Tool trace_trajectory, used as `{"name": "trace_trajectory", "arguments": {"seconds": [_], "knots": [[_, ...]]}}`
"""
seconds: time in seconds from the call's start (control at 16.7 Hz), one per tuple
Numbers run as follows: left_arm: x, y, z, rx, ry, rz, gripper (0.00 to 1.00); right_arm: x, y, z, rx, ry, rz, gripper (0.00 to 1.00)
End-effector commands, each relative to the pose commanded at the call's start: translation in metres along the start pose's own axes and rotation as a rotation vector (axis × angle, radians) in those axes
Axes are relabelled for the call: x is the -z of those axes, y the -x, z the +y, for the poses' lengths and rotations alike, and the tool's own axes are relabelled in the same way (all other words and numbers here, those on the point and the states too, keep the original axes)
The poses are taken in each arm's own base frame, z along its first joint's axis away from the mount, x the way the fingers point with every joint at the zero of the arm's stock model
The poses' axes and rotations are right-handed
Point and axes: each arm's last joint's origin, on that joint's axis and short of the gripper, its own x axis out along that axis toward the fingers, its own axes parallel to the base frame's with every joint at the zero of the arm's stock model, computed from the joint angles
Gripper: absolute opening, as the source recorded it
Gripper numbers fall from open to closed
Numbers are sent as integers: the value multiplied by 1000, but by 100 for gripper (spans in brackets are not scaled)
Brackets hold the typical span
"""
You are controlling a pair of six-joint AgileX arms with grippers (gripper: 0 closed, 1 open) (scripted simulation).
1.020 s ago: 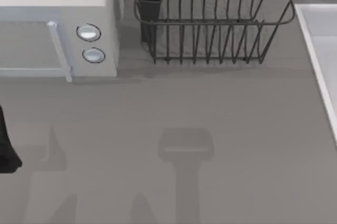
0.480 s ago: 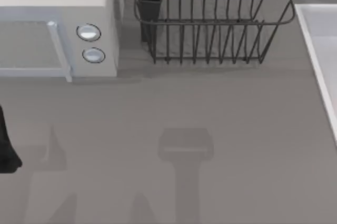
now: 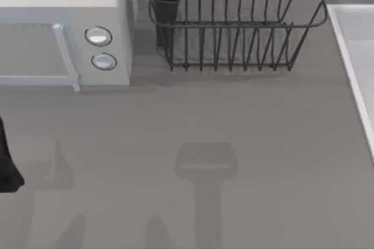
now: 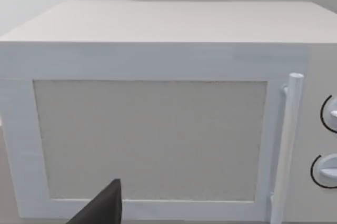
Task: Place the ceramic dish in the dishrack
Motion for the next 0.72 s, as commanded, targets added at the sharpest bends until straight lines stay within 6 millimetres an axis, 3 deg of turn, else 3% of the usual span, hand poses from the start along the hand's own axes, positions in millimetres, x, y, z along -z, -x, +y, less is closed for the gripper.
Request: {"name": "trace_trajectory", "arguments": {"seconds": [0.18, 0.3, 0.72], "knots": [[0, 0, 0, 0, 0, 0, 100, -3, 8, -4, -2, -1, 1, 0], [0, 0, 0, 0, 0, 0, 100, -10, 26, -10, -1, 1, -1, 0], [0, 0, 0, 0, 0, 0, 100, -19, 142, -13, -28, 0, 29, 0]]}}
